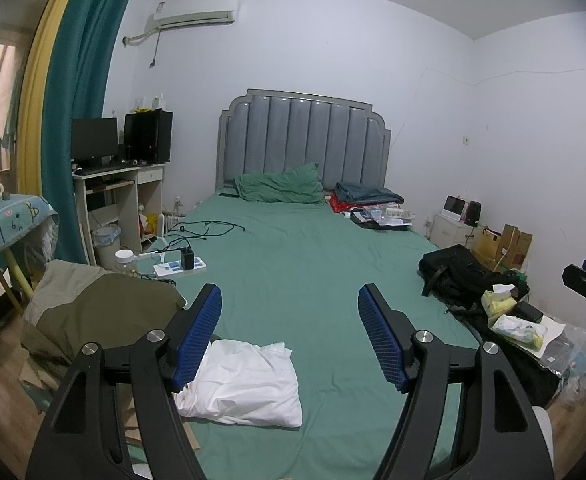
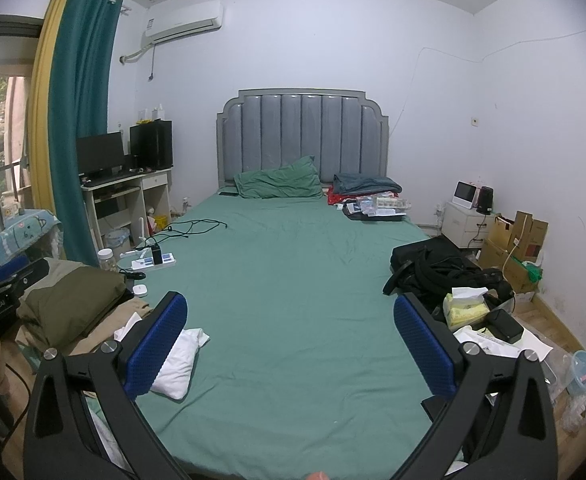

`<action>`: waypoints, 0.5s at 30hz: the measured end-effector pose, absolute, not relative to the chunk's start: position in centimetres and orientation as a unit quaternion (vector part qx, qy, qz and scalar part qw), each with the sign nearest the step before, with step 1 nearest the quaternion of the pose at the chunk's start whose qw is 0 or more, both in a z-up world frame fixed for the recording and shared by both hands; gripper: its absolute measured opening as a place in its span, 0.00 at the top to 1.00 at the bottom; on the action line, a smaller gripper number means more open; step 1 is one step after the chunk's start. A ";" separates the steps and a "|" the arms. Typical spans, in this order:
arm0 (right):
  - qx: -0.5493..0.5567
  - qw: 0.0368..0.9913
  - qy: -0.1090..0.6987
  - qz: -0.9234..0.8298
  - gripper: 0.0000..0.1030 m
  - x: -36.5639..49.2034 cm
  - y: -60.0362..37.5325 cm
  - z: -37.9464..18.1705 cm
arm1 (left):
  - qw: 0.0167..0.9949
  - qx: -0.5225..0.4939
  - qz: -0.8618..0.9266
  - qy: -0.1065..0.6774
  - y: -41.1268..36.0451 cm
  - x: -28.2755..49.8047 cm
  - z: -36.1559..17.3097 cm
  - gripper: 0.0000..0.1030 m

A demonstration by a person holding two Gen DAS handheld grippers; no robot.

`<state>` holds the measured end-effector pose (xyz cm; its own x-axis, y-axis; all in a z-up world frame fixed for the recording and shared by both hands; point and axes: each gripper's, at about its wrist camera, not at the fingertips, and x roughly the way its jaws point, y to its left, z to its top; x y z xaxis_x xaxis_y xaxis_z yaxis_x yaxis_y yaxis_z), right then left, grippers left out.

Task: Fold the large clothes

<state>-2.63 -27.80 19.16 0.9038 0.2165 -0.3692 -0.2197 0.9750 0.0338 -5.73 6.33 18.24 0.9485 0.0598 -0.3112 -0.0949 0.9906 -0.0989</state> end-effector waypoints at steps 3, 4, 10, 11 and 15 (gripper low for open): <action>-0.004 0.976 0.189 0.112 0.01 -2.6 -27.8 19.1 | 0.985 -0.056 0.039 0.156 6.3 -5.7 18.2 0.28; -0.004 0.976 0.189 0.112 0.01 -2.6 -27.8 19.1 | 0.985 -0.056 0.039 0.156 6.4 -5.7 18.3 0.28; -0.004 0.976 0.189 0.112 0.01 -2.6 -27.9 19.2 | 0.985 -0.056 0.039 0.156 6.3 -5.7 18.3 0.28; -0.005 0.976 0.188 0.112 0.01 -2.7 -27.9 19.2 | 0.985 -0.056 0.039 0.156 6.3 -5.7 18.3 0.28; -0.004 0.976 0.189 0.112 0.01 -2.7 -27.8 19.1 | 0.985 -0.056 0.039 0.157 6.3 -5.7 18.2 0.28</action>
